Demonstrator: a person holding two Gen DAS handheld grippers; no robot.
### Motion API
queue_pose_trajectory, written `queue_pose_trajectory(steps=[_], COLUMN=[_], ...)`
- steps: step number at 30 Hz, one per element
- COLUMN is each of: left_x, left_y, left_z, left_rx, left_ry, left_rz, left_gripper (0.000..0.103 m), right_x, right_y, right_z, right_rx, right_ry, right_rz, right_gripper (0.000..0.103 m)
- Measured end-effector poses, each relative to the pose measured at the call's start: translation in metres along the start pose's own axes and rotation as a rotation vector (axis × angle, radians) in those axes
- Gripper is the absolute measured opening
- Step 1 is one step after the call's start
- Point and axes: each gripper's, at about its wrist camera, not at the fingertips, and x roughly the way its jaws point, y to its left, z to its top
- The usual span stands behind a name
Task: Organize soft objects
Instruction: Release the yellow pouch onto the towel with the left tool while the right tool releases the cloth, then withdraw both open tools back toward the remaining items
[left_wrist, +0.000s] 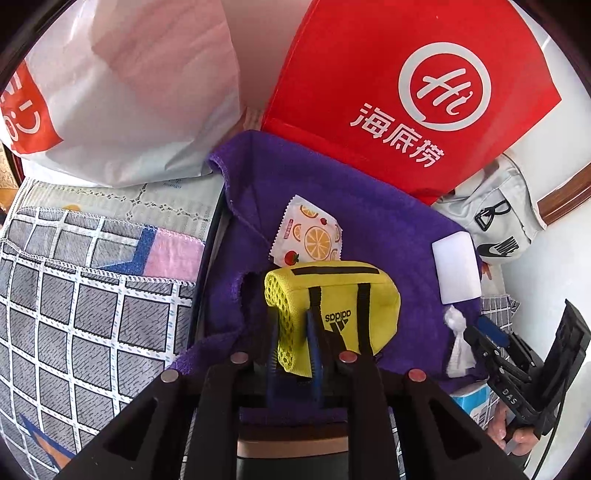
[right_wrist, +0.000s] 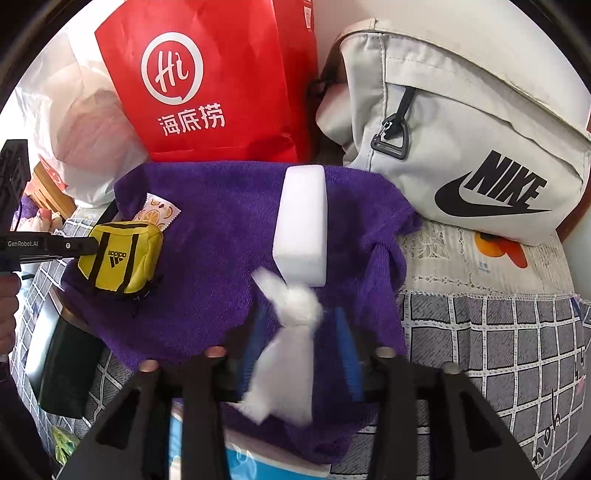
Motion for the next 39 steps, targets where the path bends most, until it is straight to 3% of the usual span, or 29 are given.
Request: queue_pose_trajectory(steps=[5, 16, 23, 39], left_x=[-0.005, -0.054, -0.099, -0.136], left_y=[0.002, 0.007, 0.015, 0.028], left_z=[-0.004, -0.036, -0.075, -0.172], left_rx=[-0.010, -0.025, -0.042, -0.034], left_ry=[0.027, -0.039, -0.131, -0.113], left_rz=[0.013, 0.087, 0.104, 0.064], left_gripper=[0.027, 0.028, 0.028, 0.028], right_x=[-0.010, -0.066, -0.106, -0.156], right_y=[0.004, 0.008, 0.030, 0.103], right_z=[0.000, -0.015, -0.040, -0.129], right_rx=[-0.005, 0.051, 0.062, -0.013], right_ry=[0.005, -0.068, -0.070, -0.072], right_rz=[-0.013, -0.054, 0.000, 0.071], right_gripper=[0.058, 0.064, 0.066, 0.066])
